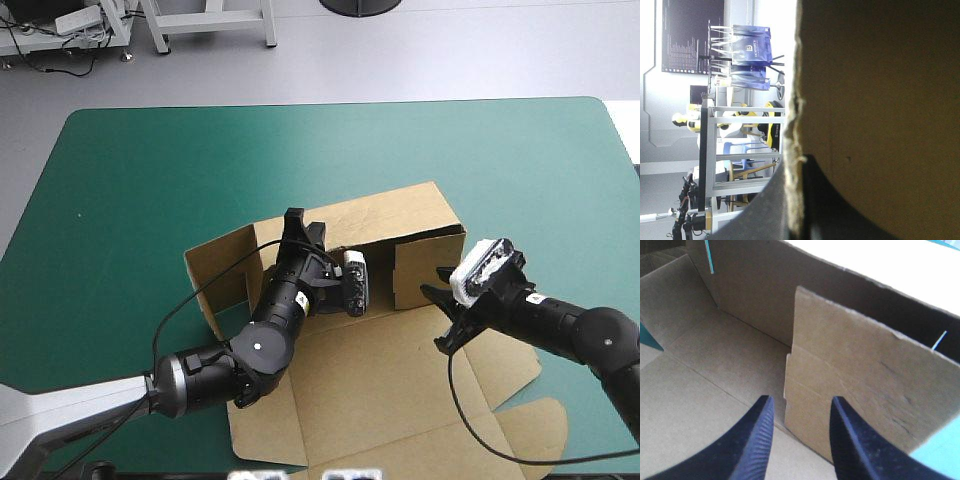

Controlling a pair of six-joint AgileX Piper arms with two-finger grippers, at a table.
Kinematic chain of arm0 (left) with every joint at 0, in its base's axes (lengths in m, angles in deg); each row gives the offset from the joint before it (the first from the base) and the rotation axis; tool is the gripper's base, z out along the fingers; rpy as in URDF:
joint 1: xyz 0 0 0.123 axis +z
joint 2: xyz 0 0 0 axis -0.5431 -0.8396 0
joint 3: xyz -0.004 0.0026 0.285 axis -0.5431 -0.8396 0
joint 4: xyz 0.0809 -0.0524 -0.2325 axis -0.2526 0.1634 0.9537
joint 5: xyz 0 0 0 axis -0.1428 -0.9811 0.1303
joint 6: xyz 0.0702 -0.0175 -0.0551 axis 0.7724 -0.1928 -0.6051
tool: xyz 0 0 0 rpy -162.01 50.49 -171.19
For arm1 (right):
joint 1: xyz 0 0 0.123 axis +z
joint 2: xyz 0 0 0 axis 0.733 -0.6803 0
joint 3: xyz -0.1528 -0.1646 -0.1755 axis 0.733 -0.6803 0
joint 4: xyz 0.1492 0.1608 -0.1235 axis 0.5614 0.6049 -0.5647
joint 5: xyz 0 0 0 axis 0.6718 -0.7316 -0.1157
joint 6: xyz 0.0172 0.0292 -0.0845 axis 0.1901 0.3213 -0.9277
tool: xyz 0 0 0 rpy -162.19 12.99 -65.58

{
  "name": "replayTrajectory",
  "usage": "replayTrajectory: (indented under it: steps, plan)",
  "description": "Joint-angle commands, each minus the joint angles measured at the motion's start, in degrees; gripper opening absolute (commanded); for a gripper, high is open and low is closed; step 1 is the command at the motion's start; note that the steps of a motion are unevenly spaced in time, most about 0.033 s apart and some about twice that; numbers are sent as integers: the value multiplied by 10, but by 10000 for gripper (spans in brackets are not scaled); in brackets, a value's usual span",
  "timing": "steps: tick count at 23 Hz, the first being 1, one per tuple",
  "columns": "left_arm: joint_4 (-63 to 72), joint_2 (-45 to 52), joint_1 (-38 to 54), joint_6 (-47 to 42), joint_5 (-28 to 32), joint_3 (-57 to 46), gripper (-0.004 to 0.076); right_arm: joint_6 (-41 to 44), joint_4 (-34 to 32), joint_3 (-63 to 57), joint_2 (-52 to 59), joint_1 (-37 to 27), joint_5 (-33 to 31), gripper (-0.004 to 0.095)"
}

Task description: Fold the box

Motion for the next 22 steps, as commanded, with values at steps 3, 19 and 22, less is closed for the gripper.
replayTrajectory:
  steps: [3, 19, 22]
  plan:
    - [-19, 20, -4, -4, -2, 17, 1, 98, -105, 20, 65, 1, 27, 365]
    - [-16, 20, -4, -4, 40, 17, 1, 58, -46, 20, -47, 1, 143, 567]
    - [-16, 20, -4, -4, 66, 17, 1, -71, 90, 37, -80, 1, 143, 565]
